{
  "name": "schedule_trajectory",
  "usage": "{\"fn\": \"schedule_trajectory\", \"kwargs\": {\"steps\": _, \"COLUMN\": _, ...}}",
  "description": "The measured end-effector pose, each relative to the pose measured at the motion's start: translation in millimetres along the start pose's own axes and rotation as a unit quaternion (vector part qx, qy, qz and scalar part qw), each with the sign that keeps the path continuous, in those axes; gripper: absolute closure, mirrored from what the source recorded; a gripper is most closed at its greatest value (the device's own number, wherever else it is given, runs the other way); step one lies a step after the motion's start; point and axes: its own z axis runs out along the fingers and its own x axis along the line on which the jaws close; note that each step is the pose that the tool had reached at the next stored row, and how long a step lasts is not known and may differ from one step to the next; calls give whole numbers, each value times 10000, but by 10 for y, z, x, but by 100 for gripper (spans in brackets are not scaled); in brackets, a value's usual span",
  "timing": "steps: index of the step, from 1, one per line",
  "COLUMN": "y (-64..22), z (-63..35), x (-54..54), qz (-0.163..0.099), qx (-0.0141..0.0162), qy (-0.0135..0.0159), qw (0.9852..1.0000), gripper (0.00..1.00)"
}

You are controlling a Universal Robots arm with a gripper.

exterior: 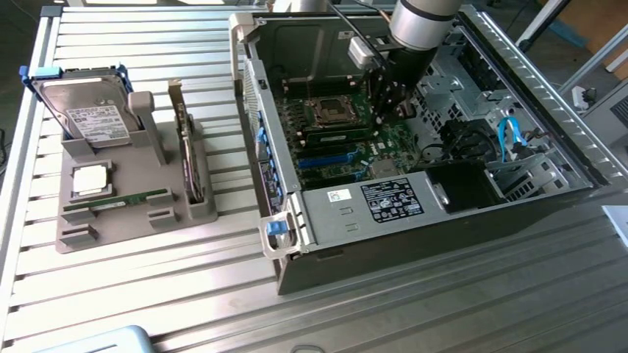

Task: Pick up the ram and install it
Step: 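Press down the ram until it locks into place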

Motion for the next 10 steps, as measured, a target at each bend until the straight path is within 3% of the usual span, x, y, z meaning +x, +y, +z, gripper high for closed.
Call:
{"fn": "schedule_trajectory", "kwargs": {"steps": 3, "y": 1, "z": -59, "x": 2, "qz": 0, "qx": 0, "qy": 0, "qw": 10000, "gripper": 89}}
{"fn": "schedule_trajectory", "kwargs": {"steps": 7, "y": 7, "z": -59, "x": 3, "qz": 0, "qx": 0, "qy": 1, "qw": 10000, "gripper": 89}}
{"fn": "schedule_trajectory", "kwargs": {"steps": 10, "y": 118, "z": -57, "x": -8, "qz": 0, "qx": 1, "qy": 1, "qw": 10000, "gripper": 89}}
